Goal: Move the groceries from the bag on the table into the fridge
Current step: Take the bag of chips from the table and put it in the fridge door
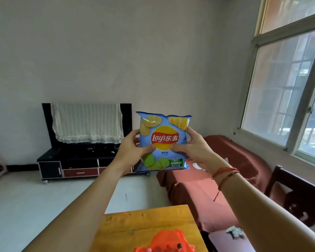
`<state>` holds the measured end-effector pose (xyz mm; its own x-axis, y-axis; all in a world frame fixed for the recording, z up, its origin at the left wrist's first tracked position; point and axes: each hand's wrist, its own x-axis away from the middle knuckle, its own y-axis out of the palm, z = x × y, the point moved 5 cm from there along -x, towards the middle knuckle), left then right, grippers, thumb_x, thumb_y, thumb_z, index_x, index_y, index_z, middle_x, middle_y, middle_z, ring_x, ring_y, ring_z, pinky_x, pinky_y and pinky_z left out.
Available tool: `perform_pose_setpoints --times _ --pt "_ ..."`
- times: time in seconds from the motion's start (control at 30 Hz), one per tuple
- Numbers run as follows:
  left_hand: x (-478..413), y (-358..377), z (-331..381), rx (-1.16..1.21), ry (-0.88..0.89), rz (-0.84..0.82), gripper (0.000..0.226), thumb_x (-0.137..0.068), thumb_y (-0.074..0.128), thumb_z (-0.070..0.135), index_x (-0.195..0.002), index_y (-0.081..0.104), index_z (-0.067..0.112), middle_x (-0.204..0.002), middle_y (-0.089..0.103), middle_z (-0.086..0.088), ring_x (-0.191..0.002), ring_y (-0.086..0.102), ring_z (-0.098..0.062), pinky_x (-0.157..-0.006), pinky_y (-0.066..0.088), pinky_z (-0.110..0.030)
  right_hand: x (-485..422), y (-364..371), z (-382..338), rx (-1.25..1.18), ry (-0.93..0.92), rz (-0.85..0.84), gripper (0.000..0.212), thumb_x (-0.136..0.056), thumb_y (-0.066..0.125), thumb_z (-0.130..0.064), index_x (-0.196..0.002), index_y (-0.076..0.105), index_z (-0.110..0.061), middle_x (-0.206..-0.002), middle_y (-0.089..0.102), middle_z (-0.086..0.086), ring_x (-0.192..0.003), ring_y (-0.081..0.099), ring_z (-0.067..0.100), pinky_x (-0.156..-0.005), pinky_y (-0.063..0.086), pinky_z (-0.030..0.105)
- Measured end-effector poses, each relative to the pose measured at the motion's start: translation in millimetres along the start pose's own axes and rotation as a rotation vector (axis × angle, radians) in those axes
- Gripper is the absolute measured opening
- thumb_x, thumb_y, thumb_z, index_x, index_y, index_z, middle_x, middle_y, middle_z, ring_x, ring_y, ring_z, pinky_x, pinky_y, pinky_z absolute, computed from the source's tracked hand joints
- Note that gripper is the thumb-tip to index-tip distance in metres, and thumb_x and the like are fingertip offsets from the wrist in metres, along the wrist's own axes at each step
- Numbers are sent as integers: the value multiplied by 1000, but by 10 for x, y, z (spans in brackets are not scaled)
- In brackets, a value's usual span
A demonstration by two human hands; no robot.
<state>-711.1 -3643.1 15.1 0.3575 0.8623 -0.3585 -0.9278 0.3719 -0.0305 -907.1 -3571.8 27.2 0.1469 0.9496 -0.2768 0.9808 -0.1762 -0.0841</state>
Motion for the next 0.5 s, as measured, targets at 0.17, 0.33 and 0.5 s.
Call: perform_pose_setpoints --times 0.17,0.33,0.5 --pt "59 -10 174 -30 24 2 53 -78 79 2 -121 56 21 -109 68 -4 -82 72 -9 -61 58 -26 -18 20 -73 -11 -28 -20 61 -79 79 9 -130 58 -17 -108 76 10 -96 75 29 -82 62 45" --pt "76 -43 254 -43 45 25 50 -78 78 2 -118 56 24 -109 68 -4 -87 70 -11 -64 58 -25 -60 57 -95 -2 -30 -36 62 -78 81 5 -128 57 -21 -107 77 9 -95 75 30 -84 61 49" --pt "181 -215 267 -85 54 78 54 -78 79 4 -124 55 19 -108 68 -2 -87 70 -10 -65 58 -24 -117 217 -101 16 -6 -83 68 -76 84 2 -130 55 -26 -108 76 10 -91 76 29 -70 62 40"
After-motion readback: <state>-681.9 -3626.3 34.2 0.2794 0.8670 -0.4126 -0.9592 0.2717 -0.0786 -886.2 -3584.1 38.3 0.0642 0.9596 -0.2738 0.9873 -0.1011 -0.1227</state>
